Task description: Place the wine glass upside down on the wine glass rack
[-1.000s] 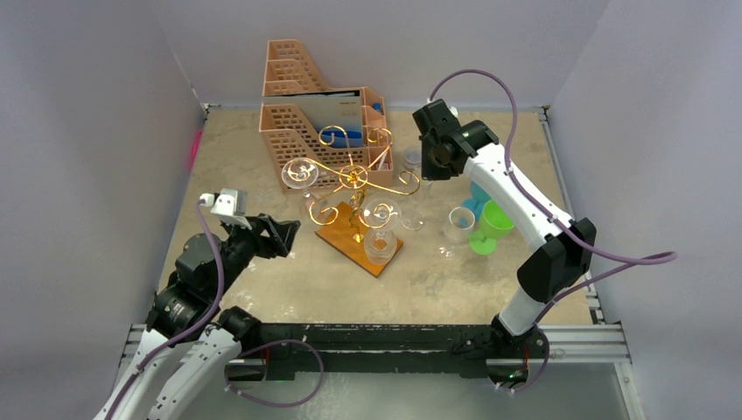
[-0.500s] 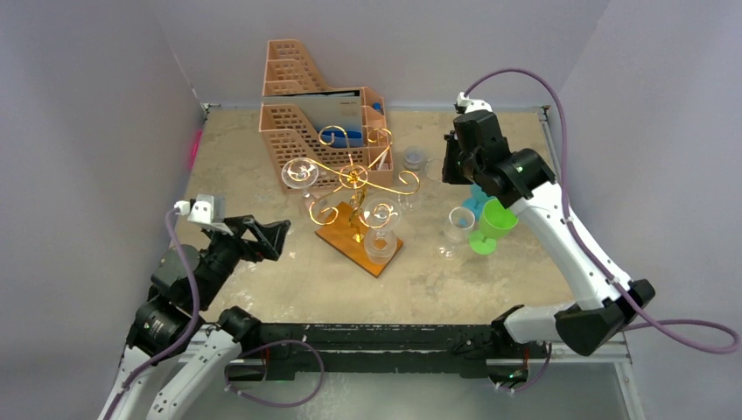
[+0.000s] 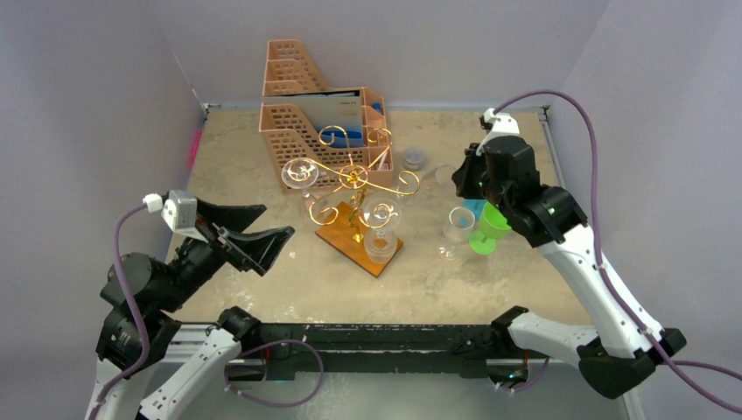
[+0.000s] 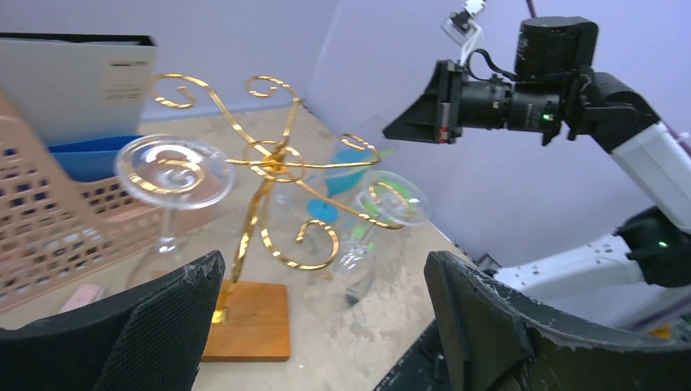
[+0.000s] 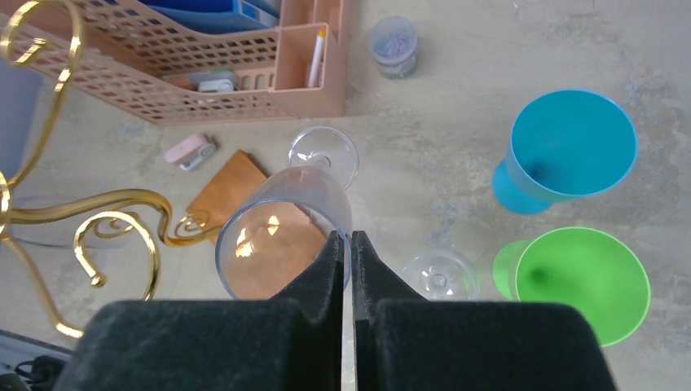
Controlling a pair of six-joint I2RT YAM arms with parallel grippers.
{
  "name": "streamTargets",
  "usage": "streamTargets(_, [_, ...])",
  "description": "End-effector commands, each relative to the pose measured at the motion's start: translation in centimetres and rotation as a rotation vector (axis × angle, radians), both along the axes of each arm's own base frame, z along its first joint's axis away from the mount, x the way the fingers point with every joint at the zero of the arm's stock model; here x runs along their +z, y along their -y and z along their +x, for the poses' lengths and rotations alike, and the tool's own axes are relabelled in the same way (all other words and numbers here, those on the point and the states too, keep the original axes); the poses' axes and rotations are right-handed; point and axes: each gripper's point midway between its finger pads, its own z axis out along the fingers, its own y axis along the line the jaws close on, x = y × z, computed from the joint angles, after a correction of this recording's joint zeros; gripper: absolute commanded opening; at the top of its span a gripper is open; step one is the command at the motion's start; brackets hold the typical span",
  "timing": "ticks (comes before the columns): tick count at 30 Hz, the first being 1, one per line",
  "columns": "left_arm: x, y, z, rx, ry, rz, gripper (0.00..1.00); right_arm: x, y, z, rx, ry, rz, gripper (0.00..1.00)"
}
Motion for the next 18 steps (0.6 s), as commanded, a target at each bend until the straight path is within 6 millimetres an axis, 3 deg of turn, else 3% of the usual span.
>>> streamTargets(1, [2.3,3.2,-1.3,-0.207,-0.008,-0.014,0.92,4.4,-0.2,-0.5,0.030,0.182,0.105,0.00])
streamTargets(11, [9.6,8.4,-0.2,-0.496,-0.040,-0.197,0.93,9.4,2.3,-2.1,-0.042,0.407,0.211,0.00])
streamTargets(16, [11.6,9.7,2.5,-0.489,-0.079,-0.288,0.93,10.9,4.0,-2.6,-0.131,0.479,0.281,0.00])
streamTargets(18, [11.7,10.4,4.5,-0.462,-0.119,-0.308,0.94,11.5,4.2,-2.9,-0.159,0.504,0.359,0.00])
